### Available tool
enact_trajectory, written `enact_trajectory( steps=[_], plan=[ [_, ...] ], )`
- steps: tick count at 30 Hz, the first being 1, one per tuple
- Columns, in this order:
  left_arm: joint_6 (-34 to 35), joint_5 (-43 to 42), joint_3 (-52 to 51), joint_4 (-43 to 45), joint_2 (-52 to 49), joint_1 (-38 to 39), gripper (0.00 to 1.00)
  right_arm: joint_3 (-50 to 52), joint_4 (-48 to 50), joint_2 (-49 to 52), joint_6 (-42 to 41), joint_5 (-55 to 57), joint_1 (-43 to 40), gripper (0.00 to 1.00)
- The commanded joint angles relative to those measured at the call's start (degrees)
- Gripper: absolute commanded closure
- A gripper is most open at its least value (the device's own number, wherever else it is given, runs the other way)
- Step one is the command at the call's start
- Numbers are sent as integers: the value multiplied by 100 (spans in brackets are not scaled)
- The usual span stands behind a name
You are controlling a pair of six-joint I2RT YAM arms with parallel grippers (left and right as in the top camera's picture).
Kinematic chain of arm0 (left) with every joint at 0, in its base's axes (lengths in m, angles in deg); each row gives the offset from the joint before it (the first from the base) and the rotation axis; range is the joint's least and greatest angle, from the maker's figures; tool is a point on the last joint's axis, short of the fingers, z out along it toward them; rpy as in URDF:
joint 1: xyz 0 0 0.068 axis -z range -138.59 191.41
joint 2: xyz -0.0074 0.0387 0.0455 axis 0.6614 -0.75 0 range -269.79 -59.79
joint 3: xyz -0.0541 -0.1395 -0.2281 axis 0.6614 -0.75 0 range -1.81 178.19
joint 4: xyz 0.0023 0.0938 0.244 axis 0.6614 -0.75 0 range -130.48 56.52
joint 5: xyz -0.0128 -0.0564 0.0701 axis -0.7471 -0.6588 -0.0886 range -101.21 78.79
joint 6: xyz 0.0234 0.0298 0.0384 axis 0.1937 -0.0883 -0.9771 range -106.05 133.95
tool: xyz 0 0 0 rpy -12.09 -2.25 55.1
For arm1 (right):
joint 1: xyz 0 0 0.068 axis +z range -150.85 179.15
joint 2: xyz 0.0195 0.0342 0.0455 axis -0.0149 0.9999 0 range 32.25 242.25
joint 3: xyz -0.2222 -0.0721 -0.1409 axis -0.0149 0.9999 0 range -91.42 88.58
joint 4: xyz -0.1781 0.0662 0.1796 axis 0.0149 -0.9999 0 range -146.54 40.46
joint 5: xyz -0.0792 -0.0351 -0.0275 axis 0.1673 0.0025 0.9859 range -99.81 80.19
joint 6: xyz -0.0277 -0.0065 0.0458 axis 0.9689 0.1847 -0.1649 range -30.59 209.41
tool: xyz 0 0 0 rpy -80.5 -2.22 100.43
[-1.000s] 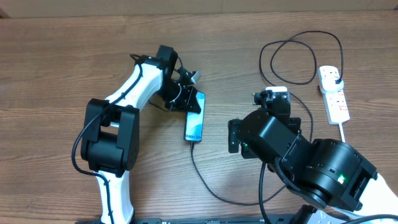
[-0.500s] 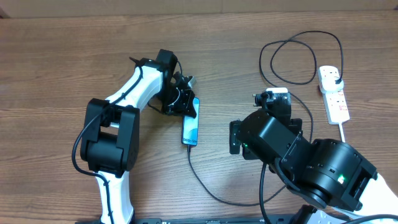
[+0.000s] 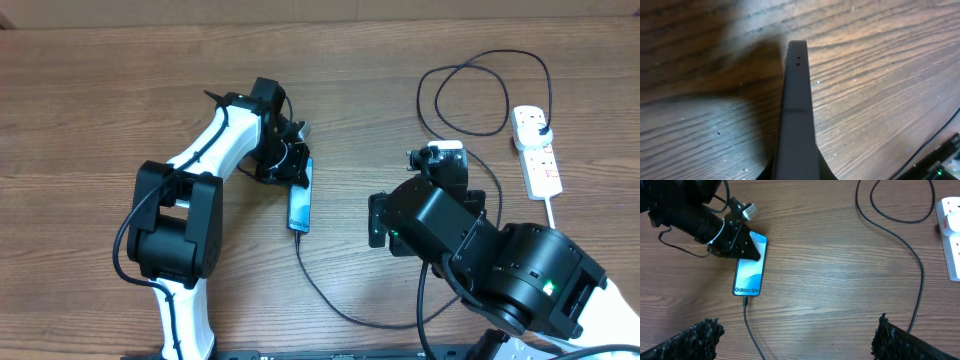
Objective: Plug charger to phone and switch on socket
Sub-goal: 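Lower the phone with the left gripper and lay it flat on the table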
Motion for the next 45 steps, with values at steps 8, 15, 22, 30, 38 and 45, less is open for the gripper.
enact_trajectory(
  steps=[8,15,22,30,38,45],
  plan=[
    [-306,1097,-39,210,-48,28,96,-101,39,-63,-37,81,-13,0],
    [-258,1056,-39,258,-48,33,89,-101,168,-63,-37,81,-13,0],
    [-107,796,-39,293,-48,33,89,-101,181,-63,-37,83,-13,0],
    [-109,-468,-39,579,-48,35,88,-101,184,-63,-35,168,-13,0],
    [-90,-564,-52,531,-48,37,91,-101,186,-61,-37,227,-13,0],
    [-90,-575,-205,581,-48,37,91,-101,181,-61,-37,229,-13,0]
  ],
)
